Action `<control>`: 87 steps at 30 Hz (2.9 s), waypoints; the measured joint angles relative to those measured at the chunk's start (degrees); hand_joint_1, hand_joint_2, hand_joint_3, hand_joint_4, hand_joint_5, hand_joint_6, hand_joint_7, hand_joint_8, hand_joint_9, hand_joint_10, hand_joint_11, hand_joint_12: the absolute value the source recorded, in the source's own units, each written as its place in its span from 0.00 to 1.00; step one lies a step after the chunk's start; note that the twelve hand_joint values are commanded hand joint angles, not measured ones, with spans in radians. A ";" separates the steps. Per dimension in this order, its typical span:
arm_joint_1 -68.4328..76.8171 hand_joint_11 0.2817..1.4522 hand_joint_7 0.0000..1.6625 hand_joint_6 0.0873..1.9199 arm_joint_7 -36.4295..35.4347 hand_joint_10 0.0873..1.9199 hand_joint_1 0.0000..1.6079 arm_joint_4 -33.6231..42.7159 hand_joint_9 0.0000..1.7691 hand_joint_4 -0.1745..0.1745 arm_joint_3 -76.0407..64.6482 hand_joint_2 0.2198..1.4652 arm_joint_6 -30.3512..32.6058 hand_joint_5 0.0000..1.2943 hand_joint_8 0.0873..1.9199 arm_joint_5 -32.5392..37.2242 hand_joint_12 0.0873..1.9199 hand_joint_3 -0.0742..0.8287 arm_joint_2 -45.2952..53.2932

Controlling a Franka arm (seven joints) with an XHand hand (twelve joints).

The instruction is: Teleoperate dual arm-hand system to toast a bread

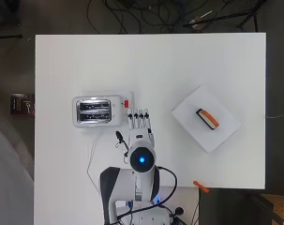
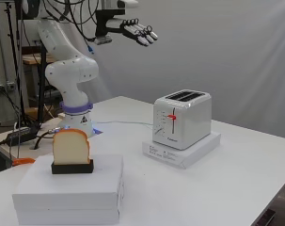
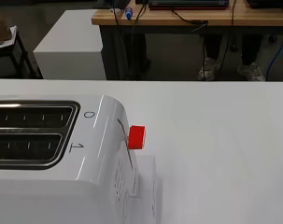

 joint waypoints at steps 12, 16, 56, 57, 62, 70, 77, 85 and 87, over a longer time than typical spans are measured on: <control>-0.26 0.11 0.22 0.00 -2.46 0.00 0.01 8.50 0.23 0.29 -9.91 0.74 -1.93 0.22 0.00 0.14 0.00 0.06 13.97; -1.35 0.13 0.18 0.00 6.77 0.00 0.00 10.94 0.22 0.53 -13.53 0.67 -4.34 0.20 0.00 -3.72 0.00 0.07 18.30; -13.04 0.16 0.36 0.00 -15.01 0.00 0.03 21.43 0.39 0.50 -27.38 0.49 -2.26 0.31 0.00 -2.85 0.00 0.08 50.96; -13.44 0.16 0.36 0.00 -15.22 0.00 0.03 21.99 0.39 0.52 -27.61 0.49 -3.00 0.32 0.00 -2.20 0.00 0.08 51.69; -14.37 0.15 0.37 0.00 -15.94 0.00 0.09 26.46 0.40 0.51 -27.57 0.47 -4.62 0.34 0.00 -1.59 0.00 0.07 53.93; -14.80 0.14 0.42 0.00 -15.00 0.00 0.19 18.49 0.44 0.48 -25.84 0.52 1.33 0.38 0.00 -8.02 0.00 0.09 50.49; -15.59 0.31 0.71 0.51 -15.11 0.20 0.74 18.43 0.82 0.15 -25.87 0.72 5.17 0.63 0.37 -7.09 0.47 0.08 52.52; -17.68 0.33 0.65 0.66 -16.95 0.00 0.77 23.38 0.81 0.00 -26.25 0.77 1.65 0.53 0.47 4.49 0.29 0.08 55.29; -15.13 0.35 0.63 0.68 -15.37 0.00 0.76 24.86 0.80 0.00 -27.92 0.78 -0.39 0.52 0.49 4.66 0.24 0.08 55.49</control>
